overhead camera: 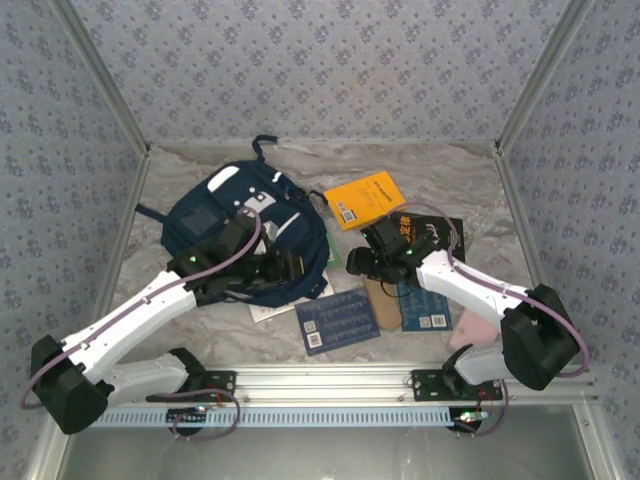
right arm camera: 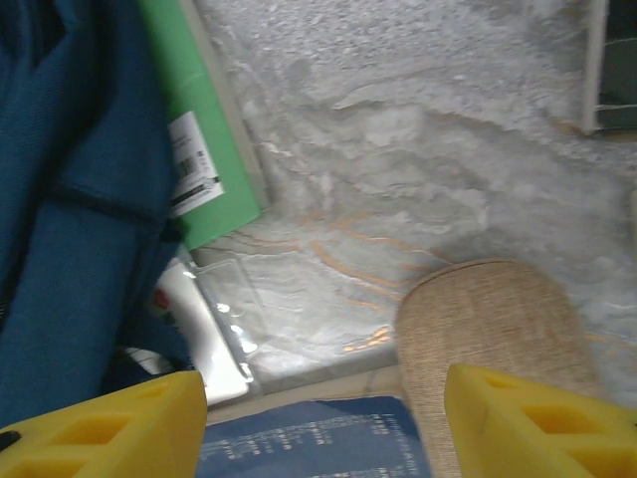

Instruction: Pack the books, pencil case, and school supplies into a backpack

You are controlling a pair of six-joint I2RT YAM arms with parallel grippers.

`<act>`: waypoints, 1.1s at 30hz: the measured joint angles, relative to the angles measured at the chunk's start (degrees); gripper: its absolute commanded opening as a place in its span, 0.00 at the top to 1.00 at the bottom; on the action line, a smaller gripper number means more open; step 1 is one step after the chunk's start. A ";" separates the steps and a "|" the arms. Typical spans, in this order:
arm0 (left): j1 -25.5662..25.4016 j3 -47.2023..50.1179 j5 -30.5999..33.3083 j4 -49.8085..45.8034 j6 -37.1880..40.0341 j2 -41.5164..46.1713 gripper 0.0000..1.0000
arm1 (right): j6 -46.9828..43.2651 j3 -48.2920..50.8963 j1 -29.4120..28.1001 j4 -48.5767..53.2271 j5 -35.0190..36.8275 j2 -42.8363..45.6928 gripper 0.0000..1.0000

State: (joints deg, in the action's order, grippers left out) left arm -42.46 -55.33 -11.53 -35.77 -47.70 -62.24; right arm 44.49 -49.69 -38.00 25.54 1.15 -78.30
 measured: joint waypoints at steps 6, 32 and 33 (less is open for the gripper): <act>5.01 -6.40 -0.76 -3.89 11.30 -1.84 0.31 | -3.39 0.04 -0.02 2.86 2.49 1.38 0.23; 15.54 -6.23 -6.73 -6.36 20.94 -5.90 0.32 | -9.92 4.22 -8.09 11.80 10.05 -7.19 0.47; 16.06 -6.23 -6.71 -6.36 21.16 -5.99 0.31 | -9.88 4.22 -8.17 11.91 10.08 -6.97 0.49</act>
State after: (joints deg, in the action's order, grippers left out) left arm -26.39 -61.56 -18.24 -42.13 -26.55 -68.23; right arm 34.61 -45.47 -46.17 37.45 11.22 -85.27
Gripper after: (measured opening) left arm 0.683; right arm 0.559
